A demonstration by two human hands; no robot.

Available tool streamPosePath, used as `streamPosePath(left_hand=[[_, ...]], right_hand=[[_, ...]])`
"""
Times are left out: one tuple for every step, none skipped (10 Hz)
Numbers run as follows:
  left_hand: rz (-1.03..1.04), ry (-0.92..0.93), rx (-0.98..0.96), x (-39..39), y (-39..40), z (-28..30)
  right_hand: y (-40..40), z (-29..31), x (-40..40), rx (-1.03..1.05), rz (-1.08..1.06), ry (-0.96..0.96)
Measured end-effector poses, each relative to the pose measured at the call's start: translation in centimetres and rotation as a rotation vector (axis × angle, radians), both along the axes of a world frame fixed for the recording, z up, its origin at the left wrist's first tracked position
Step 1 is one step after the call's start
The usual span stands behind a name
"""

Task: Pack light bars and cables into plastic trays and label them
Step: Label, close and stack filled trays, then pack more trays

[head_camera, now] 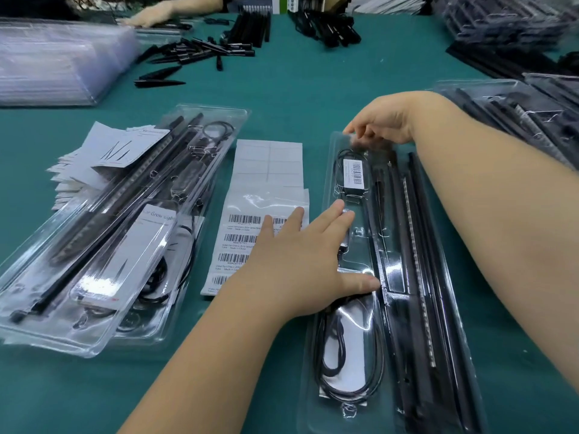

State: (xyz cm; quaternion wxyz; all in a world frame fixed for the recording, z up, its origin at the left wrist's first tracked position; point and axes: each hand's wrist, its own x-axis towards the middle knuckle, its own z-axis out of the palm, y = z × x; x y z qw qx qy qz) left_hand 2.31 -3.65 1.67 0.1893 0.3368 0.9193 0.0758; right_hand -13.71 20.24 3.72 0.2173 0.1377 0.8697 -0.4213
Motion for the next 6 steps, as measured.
streamPosePath(left_hand=[[-0.002, -0.002, -0.002, 0.0, -0.02, 0.02], [-0.004, -0.006, -0.001, 0.11, -0.12, -0.01], [0.001, -0.013, 0.0, 0.14, -0.15, 0.0], [0.002, -0.016, -0.006, 0.16, -0.16, 0.03], [0.005, -0.02, 0.002, 0.2, -0.21, 0.05], [0.008, -0.028, 0.013, 0.21, -0.2, 0.06]], right_hand=[[0.33, -0.1, -0.01, -0.017, -0.002, 0.051], [0.65, -0.08, 0.1, -0.057, 0.054, 0.011], [0.56, -0.02, 0.12, -0.015, 0.099, 0.001], [0.21, 0.15, 0.08, 0.035, 0.128, 0.023], [-0.01, 0.19, 0.29, 0.024, 0.121, 0.047], [-0.01, 0.0, 0.63, 0.0, 0.082, 0.107]])
